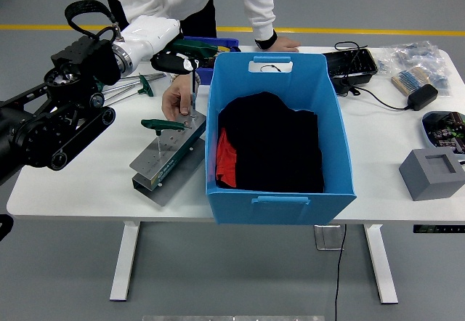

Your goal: Lift tool from toolbox,place it in box,lift tool from toolbox,place it in box

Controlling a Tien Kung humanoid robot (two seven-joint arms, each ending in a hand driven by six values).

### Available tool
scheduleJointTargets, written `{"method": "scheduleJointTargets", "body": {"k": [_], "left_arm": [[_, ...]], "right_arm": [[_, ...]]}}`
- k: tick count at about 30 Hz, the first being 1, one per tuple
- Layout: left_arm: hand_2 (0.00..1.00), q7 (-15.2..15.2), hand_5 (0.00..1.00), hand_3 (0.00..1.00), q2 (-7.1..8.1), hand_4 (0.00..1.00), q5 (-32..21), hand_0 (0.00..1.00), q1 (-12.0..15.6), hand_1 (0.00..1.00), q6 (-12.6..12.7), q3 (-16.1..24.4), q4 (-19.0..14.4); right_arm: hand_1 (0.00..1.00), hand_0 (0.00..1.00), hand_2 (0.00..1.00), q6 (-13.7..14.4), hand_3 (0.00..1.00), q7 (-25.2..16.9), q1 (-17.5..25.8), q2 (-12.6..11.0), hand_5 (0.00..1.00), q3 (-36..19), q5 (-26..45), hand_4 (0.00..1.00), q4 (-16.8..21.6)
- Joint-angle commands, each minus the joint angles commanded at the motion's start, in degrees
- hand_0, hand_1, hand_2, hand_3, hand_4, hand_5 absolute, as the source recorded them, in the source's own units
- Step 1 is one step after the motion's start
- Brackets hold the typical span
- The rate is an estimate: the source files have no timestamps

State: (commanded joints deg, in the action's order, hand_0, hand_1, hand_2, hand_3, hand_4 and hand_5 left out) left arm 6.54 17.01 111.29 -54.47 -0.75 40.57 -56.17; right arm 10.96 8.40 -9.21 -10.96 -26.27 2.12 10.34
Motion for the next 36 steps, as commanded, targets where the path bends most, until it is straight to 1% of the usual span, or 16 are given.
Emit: {"method": "scheduleJointTargets", "body": {"k": [6, 18, 24, 31, 36], "left_arm": [[0.002, 0.0, 0.595, 0.031, 0.19, 0.674, 0.3, 0.033, 0.8, 0.002, -0.2, -0.3, -0.5], [0.002, 0.0, 0.591, 0.034, 1.84, 0.674, 2.2, 0.037, 4.3, 0.002, 0.0, 0.4, -4.3], [0.002, 0.1, 0.592, 0.035, 2.50, 0.675, 3.4, 0.037, 4.9, 0.002, 0.1, 1.0, -5.6], [0.002, 0.5, 0.590, 0.036, 3.43, 0.675, 6.2, 0.038, 5.4, 0.002, 0.3, 1.1, -8.4], [0.002, 1.0, 0.590, 0.037, 4.10, 0.676, 7.6, 0.037, 6.3, 0.002, 0.4, 0.7, -10.8]], "right_arm": [[0.673, 0.675, 0.722, 0.0, 0.562, 0.1, 0.2, 0.1, 0.674, -0.3, -0.3, 0.788, 0.0], [0.673, 0.677, 0.722, 0.0, 0.562, 0.1, 0.6, 0.3, 0.674, -0.4, -0.4, 0.788, 0.0], [0.673, 0.676, 0.722, 0.0, 0.562, 0.0, 0.5, 0.3, 0.674, -0.3, -0.3, 0.788, 0.0], [0.672, 0.674, 0.722, 0.0, 0.562, 0.1, 0.3, 0.2, 0.673, -0.8, -0.6, 0.788, 0.0], [0.673, 0.675, 0.722, 0.1, 0.562, 0.1, 0.3, 0.3, 0.674, -1.1, -0.8, 0.788, 0.0]]}}
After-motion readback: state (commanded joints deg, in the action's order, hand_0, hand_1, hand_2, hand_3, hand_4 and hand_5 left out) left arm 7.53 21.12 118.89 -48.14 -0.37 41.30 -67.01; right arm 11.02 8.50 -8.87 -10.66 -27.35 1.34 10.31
